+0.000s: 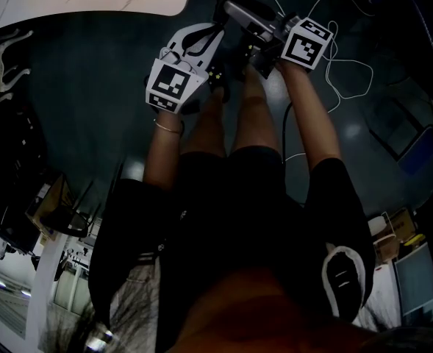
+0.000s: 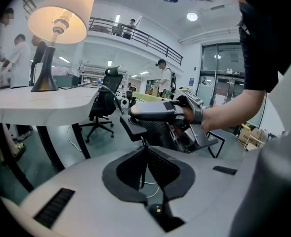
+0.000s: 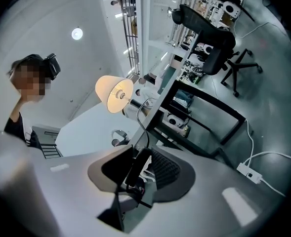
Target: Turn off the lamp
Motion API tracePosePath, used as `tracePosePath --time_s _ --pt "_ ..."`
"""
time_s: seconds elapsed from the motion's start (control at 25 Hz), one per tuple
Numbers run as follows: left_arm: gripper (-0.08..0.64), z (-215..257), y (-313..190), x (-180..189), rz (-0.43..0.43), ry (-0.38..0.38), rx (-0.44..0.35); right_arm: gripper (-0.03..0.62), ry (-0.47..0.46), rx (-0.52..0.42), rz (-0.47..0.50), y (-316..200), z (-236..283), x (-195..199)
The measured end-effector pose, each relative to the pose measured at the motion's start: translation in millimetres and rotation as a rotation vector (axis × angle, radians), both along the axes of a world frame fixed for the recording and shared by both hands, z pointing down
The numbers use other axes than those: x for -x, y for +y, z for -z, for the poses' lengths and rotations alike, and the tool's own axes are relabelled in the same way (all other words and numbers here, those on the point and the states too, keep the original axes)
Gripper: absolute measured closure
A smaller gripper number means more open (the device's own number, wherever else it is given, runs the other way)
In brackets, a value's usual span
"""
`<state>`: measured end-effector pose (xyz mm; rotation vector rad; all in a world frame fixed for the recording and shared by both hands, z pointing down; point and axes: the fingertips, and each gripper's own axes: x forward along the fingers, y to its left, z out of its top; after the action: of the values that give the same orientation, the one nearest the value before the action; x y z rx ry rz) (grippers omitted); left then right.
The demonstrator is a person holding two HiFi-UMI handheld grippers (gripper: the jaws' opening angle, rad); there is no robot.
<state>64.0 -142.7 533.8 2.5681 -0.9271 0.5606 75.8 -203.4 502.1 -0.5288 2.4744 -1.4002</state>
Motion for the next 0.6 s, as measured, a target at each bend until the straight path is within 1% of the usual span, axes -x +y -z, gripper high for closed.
tracePosePath --time_s 0.12,0.2,0.32,0.56,0.6 --pt "0.538 0.0 -0.1 0.4 0.003 0.003 0.004 0.483 -0.008 0.005 -0.005 -0.4 0.9 -0.6" --pt "0.538 -1.1 -0.8 1.3 0.002 -0.004 0.003 0.497 -0.012 0.004 -0.009 -1.2 1.3 -0.6" --pt "0.538 -1.4 -1.0 2.8 -0.003 -0.014 0.002 0.497 -0.004 -0.007 -0.010 -1.8 1.7 0.2" --pt "0.538 -0.8 1.8 0.7 -0.015 -0.024 0.002 0.489 0.040 -0.043 0.004 -0.7 1.0 1.8" --pt "0.538 -0.6 2.2 -0.2 -0.019 -0.027 0.002 0.468 0.035 -0.045 0.014 -0.1 2.0 2.7"
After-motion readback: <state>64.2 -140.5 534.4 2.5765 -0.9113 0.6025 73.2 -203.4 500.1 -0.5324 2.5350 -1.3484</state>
